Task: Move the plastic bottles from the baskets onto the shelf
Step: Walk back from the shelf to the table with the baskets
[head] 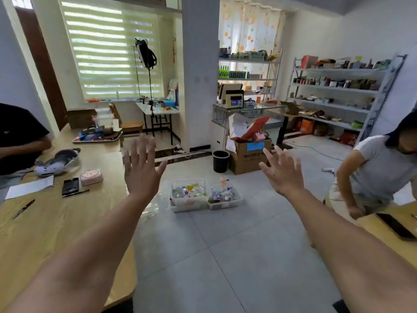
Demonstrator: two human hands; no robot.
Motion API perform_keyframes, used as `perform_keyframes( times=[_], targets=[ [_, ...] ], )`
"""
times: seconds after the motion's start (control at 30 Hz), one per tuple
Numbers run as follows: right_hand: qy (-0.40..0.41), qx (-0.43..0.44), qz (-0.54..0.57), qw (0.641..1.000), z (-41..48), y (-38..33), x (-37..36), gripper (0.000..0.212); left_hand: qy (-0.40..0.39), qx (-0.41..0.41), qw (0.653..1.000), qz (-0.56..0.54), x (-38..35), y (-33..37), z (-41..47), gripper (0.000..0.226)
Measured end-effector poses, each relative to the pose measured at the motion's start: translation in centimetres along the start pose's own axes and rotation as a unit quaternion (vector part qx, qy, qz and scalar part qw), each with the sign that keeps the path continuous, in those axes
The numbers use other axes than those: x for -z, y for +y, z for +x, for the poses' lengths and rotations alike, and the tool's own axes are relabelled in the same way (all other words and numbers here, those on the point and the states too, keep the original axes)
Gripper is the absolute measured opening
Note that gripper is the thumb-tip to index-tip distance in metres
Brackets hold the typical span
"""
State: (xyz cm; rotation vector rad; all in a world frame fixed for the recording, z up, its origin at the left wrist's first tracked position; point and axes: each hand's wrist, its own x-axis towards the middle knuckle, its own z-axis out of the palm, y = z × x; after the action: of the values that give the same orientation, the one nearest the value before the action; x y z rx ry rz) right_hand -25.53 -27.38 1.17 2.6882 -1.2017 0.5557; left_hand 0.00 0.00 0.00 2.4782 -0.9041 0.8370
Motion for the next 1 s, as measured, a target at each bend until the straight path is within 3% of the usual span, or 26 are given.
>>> perform_keyframes(
  times=[0.3,1.0],
  targets=[
    [-0.074,0.009,0.027,0.997,9.3,2.2,-9.9,0.057,-0.052,0.041,0.993,0.098,-9.2,1.0,4.6,0.072],
    [-0.163,-0.005,0.057,0.985,45.6,-0.8,-33.8,0.056,-0.211,0.085,0.968,0.104,-40.2,-1.4,30.5,0.071]
  ],
)
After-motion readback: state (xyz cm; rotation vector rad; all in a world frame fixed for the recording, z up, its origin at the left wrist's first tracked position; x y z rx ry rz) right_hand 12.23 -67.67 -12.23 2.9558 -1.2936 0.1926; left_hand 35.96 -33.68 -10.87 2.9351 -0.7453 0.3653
